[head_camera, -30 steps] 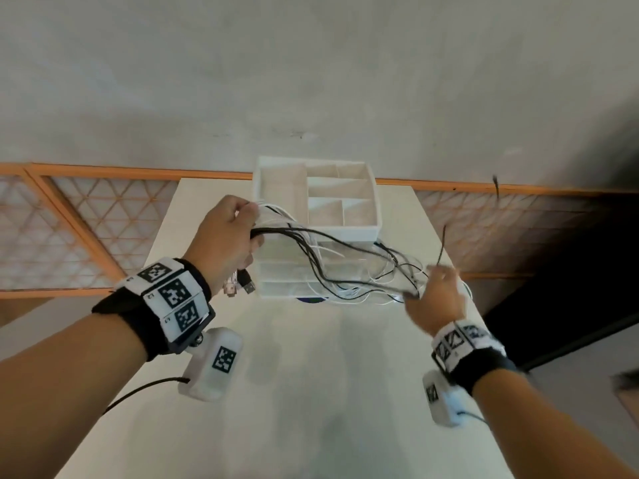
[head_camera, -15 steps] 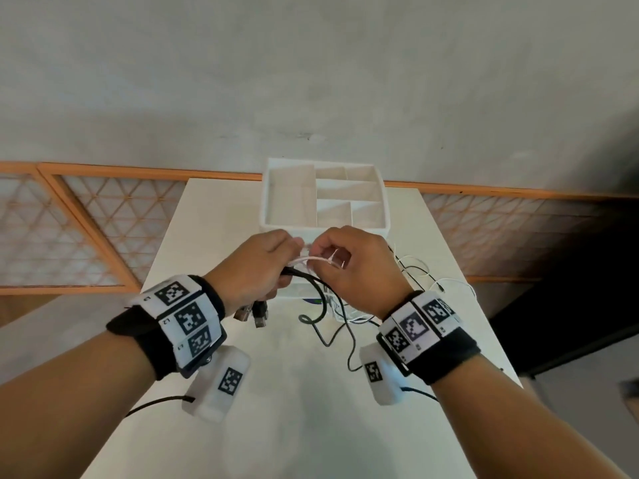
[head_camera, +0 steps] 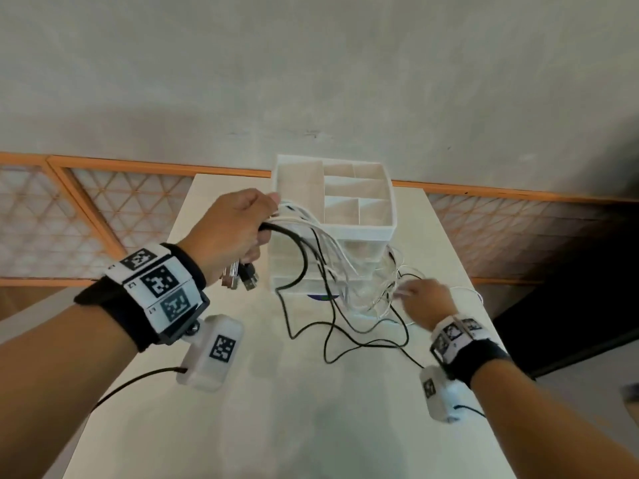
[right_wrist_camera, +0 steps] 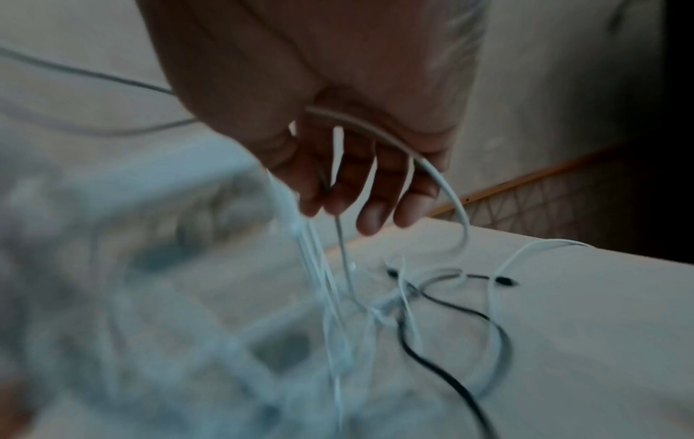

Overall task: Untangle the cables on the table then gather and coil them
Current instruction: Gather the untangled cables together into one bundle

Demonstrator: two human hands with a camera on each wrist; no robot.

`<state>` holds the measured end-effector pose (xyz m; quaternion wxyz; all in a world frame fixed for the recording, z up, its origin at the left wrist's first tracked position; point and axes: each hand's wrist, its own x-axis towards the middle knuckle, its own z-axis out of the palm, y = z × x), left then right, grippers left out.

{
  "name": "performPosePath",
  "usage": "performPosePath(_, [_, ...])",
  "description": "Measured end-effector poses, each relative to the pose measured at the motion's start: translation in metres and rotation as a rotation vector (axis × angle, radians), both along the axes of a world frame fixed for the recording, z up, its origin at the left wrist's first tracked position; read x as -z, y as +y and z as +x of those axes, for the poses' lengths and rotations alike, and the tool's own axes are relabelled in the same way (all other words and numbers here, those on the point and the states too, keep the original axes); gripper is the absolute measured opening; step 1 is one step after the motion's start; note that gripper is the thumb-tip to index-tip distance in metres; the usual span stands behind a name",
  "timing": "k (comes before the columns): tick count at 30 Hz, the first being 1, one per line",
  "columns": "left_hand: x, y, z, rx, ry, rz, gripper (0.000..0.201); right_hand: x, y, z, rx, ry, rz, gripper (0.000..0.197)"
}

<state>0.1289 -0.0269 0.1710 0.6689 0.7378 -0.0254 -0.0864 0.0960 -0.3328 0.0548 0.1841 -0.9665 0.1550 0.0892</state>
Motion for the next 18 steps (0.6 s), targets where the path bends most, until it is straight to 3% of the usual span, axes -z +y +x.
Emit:
performPosePath(4, [0.022,0.001,0.007,-0.059,0.048,0.300,0.032,-0.073,-0.020,0.009,0.401,-0.601,0.218,0.033])
performPosePath(7, [0.028,-0.001,0.010,-0.175,0.015,0.270,0.034,-0.077,-0.017,0.005,0.335,-0.902,0.110,0.024])
performPosePath(9, [0.023,-0.003,0.011,-0.224,-0.008,0.124,0.031,-0.047,-0.014,-0.001,0.230,-0.785,-0.019,0.018])
performPosePath(10, [0.019,-0.004,0.011,-0.221,-0.033,0.082,0.029,-0.029,-0.012,-0.007,0.181,-0.556,-0.086,0.025])
performPosePath(12, [0.014,-0.004,0.010,-0.182,-0.095,0.082,0.028,0.003,-0.005,-0.021,0.053,0.038,-0.213,0.056])
performPosePath(13, [0.012,-0.003,0.011,-0.156,-0.120,0.099,0.028,0.010,0.000,-0.025,0.004,0.172,-0.203,0.069])
performPosePath(15, [0.013,-0.003,0.011,-0.091,-0.142,0.150,0.029,0.003,0.015,-0.026,-0.091,0.068,0.032,0.080])
performPosePath(18, [0.015,-0.012,0.006,0.008,-0.139,0.222,0.028,-0.039,0.057,-0.020,-0.303,-0.393,0.506,0.065])
